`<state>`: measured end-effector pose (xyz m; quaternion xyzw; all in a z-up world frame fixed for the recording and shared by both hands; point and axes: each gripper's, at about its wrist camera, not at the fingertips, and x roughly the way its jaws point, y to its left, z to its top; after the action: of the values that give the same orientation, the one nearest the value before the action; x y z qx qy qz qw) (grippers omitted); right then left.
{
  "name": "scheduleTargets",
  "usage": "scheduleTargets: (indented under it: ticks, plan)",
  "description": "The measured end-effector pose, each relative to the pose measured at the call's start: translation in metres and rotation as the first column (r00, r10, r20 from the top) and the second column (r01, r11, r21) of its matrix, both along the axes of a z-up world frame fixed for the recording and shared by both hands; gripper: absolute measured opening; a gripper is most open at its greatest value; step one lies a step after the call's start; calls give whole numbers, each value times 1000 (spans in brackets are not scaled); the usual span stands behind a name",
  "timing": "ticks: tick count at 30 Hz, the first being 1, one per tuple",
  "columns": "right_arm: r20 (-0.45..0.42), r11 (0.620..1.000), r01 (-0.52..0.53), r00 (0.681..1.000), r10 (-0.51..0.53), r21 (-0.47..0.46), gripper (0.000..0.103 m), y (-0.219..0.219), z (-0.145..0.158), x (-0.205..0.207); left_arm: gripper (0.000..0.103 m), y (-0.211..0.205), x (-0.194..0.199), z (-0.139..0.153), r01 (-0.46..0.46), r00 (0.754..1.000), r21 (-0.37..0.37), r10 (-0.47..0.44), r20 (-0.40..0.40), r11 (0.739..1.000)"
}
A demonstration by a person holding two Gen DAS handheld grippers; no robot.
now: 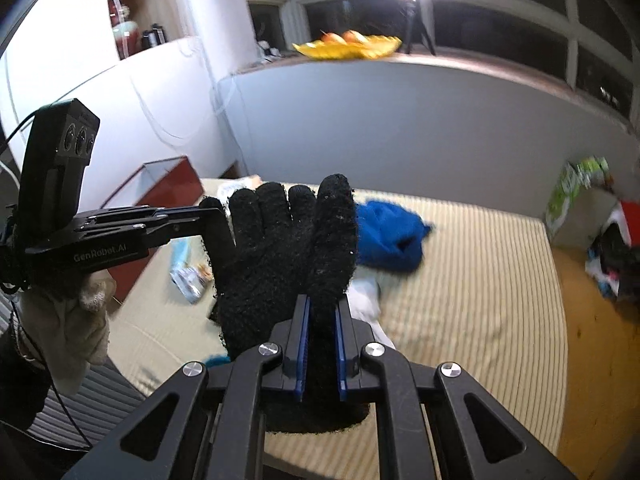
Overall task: Organize soft objects
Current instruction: 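Lift the black glove with the right tool and carry it over the shoebox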
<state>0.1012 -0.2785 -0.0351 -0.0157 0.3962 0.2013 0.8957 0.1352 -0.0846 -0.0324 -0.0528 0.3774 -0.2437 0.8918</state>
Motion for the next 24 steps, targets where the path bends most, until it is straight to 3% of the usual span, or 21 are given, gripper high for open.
scheduleTargets:
  ticks: [6,12,20,24]
  plan:
    - [60,992,-127,990,128,-27,10,68,29,12,6,62,-15,26,-116,991,-18,117,64,993]
    - [106,959,-281,953,284,-44,10,158,49,21,6,141,-36,44,-266,957,-17,267,115,964]
    - [136,892,-448,881,452,-61,10,281,57,15,6,235,-65,53,-466,874,24,457,164,884]
    - [117,867,-496,859,498,-49,10,325,49,17,6,260,-71,48,-532,839,61,516,171,845]
